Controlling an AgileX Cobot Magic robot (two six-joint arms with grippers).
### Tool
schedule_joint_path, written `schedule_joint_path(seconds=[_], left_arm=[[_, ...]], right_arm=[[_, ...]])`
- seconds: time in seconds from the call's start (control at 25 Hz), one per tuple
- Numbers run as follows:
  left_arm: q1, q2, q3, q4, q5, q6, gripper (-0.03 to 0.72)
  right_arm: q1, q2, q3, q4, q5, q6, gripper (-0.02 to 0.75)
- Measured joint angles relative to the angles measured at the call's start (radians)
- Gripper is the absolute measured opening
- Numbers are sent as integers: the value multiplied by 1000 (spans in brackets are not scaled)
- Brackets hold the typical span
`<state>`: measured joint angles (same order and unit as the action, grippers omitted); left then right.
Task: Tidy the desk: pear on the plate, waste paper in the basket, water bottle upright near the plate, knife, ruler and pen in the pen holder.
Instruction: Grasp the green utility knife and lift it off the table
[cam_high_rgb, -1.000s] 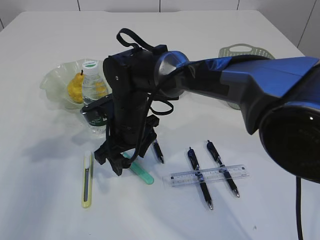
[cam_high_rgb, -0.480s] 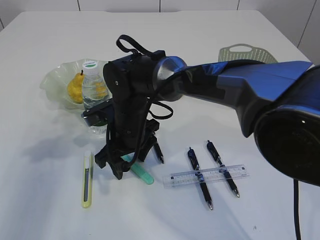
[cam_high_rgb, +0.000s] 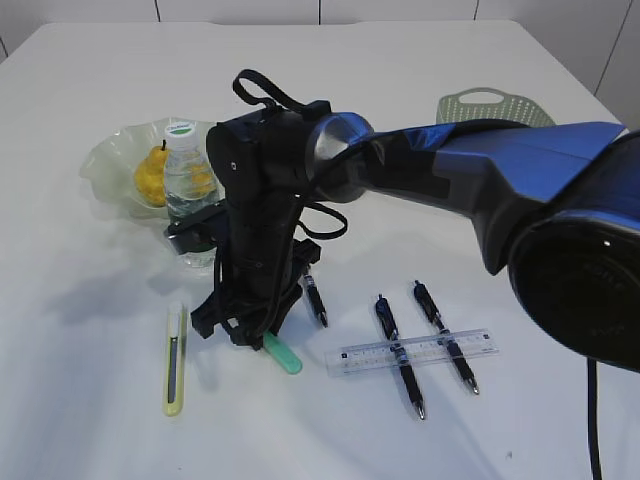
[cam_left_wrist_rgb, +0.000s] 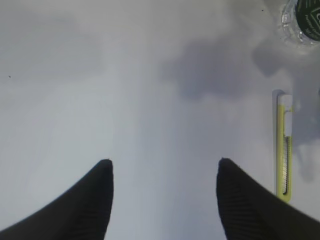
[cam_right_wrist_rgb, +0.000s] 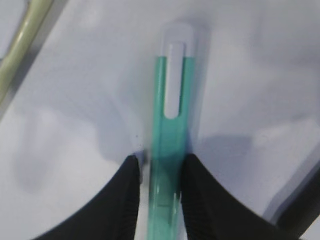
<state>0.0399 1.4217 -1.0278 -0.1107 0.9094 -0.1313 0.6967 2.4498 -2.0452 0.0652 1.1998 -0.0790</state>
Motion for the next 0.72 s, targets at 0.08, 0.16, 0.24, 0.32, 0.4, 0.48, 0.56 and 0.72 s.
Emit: schedule_joint_path(seconds=[0.08, 0.16, 0.24, 0.32, 0.4, 0.48, 0.56, 0.72], left_arm=[[0, 0, 0, 0, 0, 0, 456], [0, 0, 0, 0, 0, 0, 456], [0, 0, 0, 0, 0, 0, 456], [0, 0, 0, 0, 0, 0, 456], [0, 0, 0, 0, 0, 0, 456], [0, 0, 0, 0, 0, 0, 456], [0, 0, 0, 0, 0, 0, 456], [0, 0, 0, 0, 0, 0, 456]], right_arm=[[0, 0, 0, 0, 8, 0, 168], [0, 0, 0, 0, 12, 0, 148], [0, 0, 0, 0, 12, 0, 143], [0, 0, 0, 0, 12, 0, 143], [0, 0, 0, 0, 12, 0, 142], [0, 0, 0, 0, 12, 0, 141], [0, 0, 0, 0, 14, 0, 141], [0, -11, 0, 0, 16, -13, 141]])
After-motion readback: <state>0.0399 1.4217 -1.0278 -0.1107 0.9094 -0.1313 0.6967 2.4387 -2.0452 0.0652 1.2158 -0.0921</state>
